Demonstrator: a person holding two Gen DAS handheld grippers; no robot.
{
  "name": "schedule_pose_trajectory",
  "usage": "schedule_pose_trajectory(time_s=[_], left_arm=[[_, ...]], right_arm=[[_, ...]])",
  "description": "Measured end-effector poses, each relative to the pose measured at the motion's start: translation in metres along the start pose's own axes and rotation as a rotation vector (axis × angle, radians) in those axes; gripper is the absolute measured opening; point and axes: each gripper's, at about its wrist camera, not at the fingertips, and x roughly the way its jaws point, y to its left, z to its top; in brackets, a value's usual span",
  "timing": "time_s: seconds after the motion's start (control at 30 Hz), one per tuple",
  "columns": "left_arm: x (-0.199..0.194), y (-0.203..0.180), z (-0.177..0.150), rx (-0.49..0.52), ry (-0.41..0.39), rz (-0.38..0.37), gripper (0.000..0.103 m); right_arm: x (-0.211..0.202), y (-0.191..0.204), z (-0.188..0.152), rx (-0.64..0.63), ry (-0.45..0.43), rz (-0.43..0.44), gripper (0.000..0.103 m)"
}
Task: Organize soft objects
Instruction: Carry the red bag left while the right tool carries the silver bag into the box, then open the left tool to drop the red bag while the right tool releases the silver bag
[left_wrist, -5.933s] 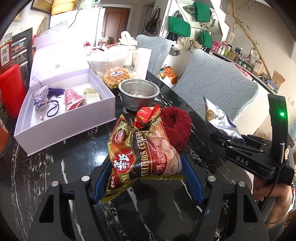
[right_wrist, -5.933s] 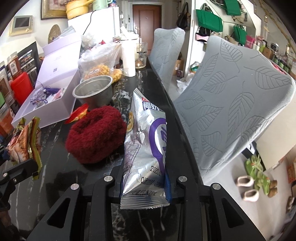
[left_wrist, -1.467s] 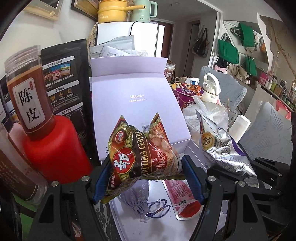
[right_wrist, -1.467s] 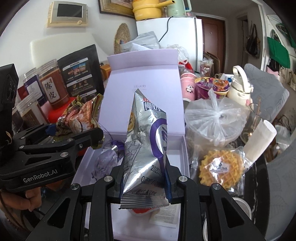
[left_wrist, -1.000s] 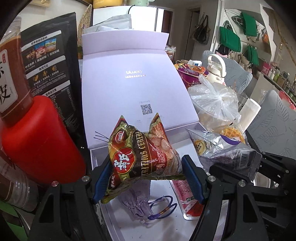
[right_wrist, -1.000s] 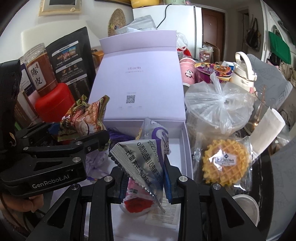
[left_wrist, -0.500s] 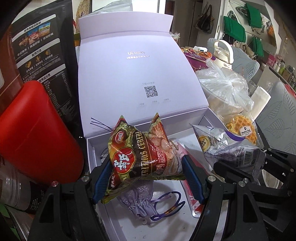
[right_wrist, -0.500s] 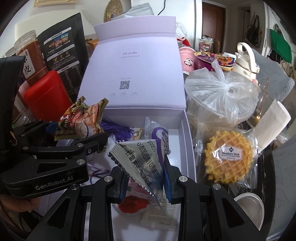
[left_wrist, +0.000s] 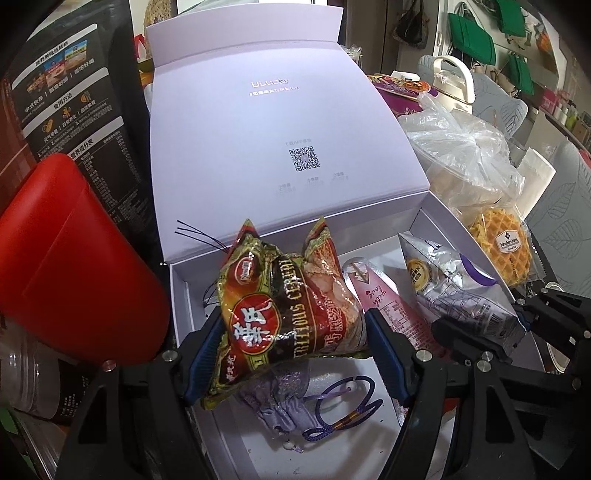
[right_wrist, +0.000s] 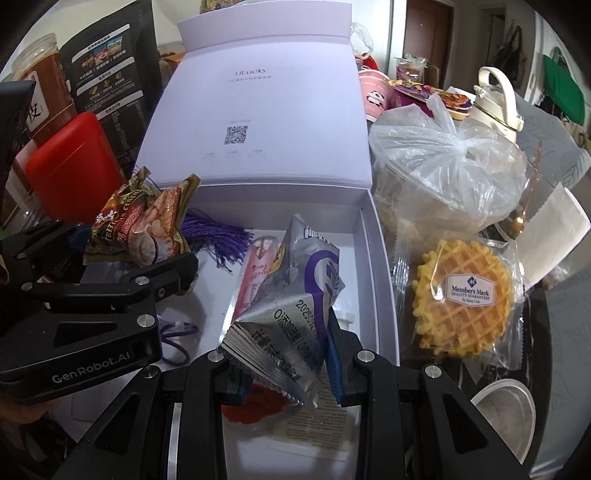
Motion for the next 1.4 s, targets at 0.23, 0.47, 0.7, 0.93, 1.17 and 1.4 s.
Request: schedule_pose_trajectory(time_s=[0.23, 0.47, 0.7, 0.93, 1.17, 1.4], left_arm=[[0.007, -0.003, 0.003, -0.008, 0.042, 0.017, 0.075], [0.01, -0.006, 0.007, -0.013, 0.066, 0.039, 0.081], [0.001, -0.007, 0.011, -0.022, 0.045, 0.064, 0.092], [-0.022, -0.006, 0.014, -0.014, -0.02, 0.07, 0.092], [-0.051, 0.002, 0.015, -0.014, -0.092, 0.052, 0.092], [-0.085, 0.006, 0.011, -0.002, -0.159, 0.029, 0.092]], right_arm=[[0.002, -0.003, -0.001, -0.005, 0.022, -0.013, 0.035], [-0.007, -0.008, -0.001, -0.005, 0.015, -0.026, 0.047], [-0.017, -0.01, 0.001, -0.01, -0.003, -0.043, 0.05], [-0.035, -0.006, 0.003, -0.015, -0.039, -0.046, 0.054], [-0.05, 0.0, 0.002, -0.021, -0.075, -0.056, 0.054], [-0.075, 0.008, 0.0, -0.028, -0.128, -0.056, 0.054]])
